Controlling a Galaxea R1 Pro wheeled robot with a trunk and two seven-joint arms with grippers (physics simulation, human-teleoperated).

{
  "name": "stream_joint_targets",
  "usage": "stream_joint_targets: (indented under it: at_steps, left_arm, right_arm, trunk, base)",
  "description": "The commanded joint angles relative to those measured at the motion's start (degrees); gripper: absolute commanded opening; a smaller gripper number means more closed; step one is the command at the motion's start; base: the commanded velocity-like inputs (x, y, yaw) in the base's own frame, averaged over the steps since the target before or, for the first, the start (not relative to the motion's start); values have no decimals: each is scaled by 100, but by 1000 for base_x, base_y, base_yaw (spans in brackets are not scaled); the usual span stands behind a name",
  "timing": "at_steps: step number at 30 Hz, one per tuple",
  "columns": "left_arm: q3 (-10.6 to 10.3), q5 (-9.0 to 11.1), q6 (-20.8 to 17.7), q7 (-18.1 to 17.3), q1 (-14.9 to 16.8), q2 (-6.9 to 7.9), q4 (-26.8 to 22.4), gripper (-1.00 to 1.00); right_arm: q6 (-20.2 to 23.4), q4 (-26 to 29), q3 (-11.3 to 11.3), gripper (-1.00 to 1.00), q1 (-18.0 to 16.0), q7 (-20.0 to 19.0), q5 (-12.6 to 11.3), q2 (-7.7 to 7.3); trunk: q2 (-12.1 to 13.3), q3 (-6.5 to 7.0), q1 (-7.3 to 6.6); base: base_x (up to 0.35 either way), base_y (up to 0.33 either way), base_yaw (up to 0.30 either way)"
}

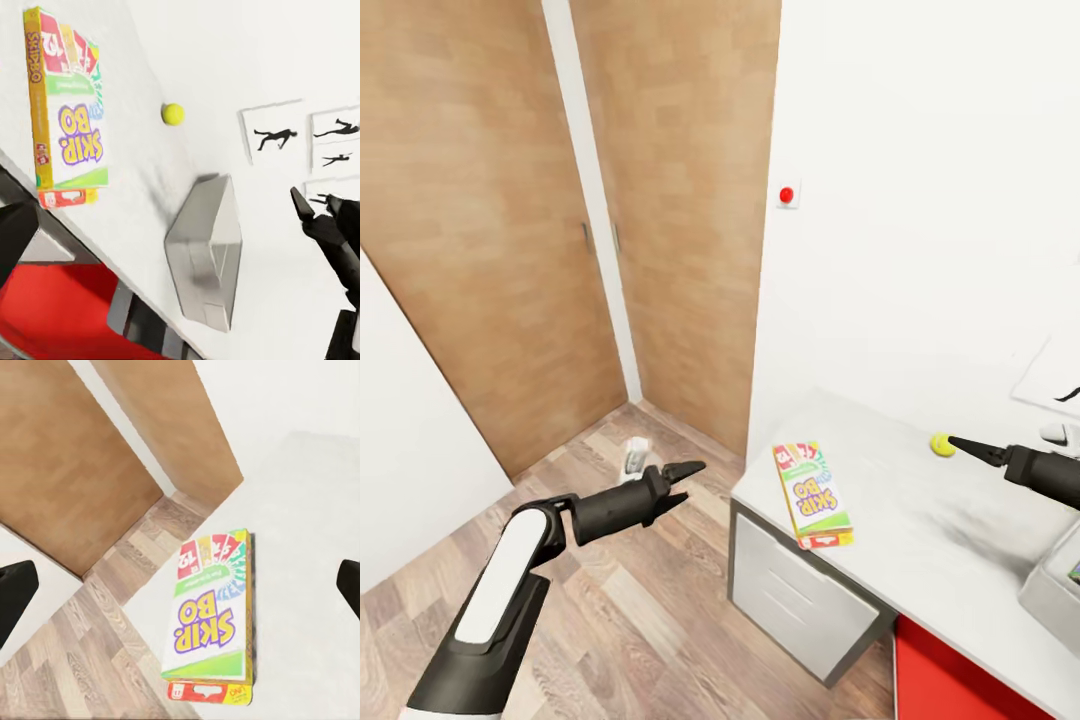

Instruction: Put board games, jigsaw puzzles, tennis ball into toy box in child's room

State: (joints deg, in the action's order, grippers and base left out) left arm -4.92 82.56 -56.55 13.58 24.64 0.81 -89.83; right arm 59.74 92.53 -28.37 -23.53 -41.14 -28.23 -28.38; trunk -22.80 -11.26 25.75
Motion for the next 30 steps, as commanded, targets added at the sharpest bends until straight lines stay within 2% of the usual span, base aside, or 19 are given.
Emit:
stream_joint_targets:
  at_steps: [1, 3, 4, 5, 8, 10, 11, 12, 14, 15, 16, 19, 20, 22, 27, 30]
  left_arm:
    - [25, 60, 30, 23, -137, 91, -4, 100]
    - [133, 56, 151, -86, -417, 289, 4, 100]
    - [288, 57, 339, -254, -693, 482, 13, 100]
    - [360, 56, 444, -358, -845, 566, 16, 100]
    - [518, 35, 745, -707, -1316, 745, 23, 100]
    - [581, -57, 937, -912, -1617, 815, 31, 100]
    - [604, -137, 1029, -999, -1772, 838, 37, 100]
    - [604, -137, 1029, -999, -1772, 838, 37, 100]
    - [639, -345, 1227, -1151, -2093, 864, 63, 100]
    - [664, -553, 1468, -1289, -2411, 875, 111, 100]
    - [675, -634, 1604, -1357, -2562, 884, 142, 100]
    - [764, -786, 2058, -1597, -2960, 909, 305, 100]
    - [764, -786, 2058, -1597, -2960, 909, 305, 100]
    - [964, -841, 2308, -1796, -3168, 918, 432, 100]
    - [1673, -942, 2624, -2213, -3466, 905, 710, 100]
    - [1852, -971, 2696, -2278, -3516, 893, 838, 100]
  right_arm:
    - [26, 2, 77, 100, -9, -40, 31, -3]
    - [26, 0, 278, 100, -18, -38, 38, -2]
    - [26, -2, 494, 100, -25, -31, 44, -2]
    - [26, -3, 604, 100, -27, -15, 46, -2]
    - [26, -4, 922, 100, -39, 116, 45, 3]
    - [26, -5, 1119, 100, -61, 266, 37, 6]
    - [26, -5, 1209, 100, -77, 351, 33, 10]
    - [26, -5, 1209, 100, -77, 351, 33, 10]
    - [26, -6, 1382, 100, -106, 522, 28, 48]
    - [26, -9, 1535, 100, -130, 677, 27, 123]
    - [26, -11, 1598, 100, -140, 739, 27, 169]
    - [26, -13, 1743, 100, -158, 861, 29, 306]
    - [26, -13, 1743, 100, -158, 861, 29, 306]
    - [26, -14, 1846, 100, -164, 909, 32, 385]
    - [26, -18, 2062, 100, -155, 960, 35, 504]
    - [26, -22, 2130, 100, -150, 969, 36, 534]
  trunk:
    - [-12, -11, 3]
    - [-12, -11, 3]
    - [-12, -11, 3]
    - [-12, -11, 3]
    - [-12, -11, 3]
    - [-12, -11, 3]
    - [-12, -11, 3]
    - [-12, -11, 3]
    - [-12, -11, 3]
    - [-12, -12, 3]
    - [-12, -13, 3]
    - [-12, -23, 3]
    - [-12, -27, 3]
    - [-12, -34, 3]
    - [-12, -44, 3]
    - [-12, -47, 3]
  base:
    - [0, 0, 295]
    - [0, 0, 296]
    - [0, 0, 296]
    - [0, 0, 297]
    - [0, 0, 297]
    - [0, 0, 298]
    - [0, 0, 298]
    - [0, 0, 298]
    - [0, 0, 299]
    - [0, 0, 296]
    - [0, 0, 290]
    - [0, 0, 270]
    - [0, 0, 260]
    - [0, 0, 221]
    - [0, 0, 110]
    - [0, 0, 50]
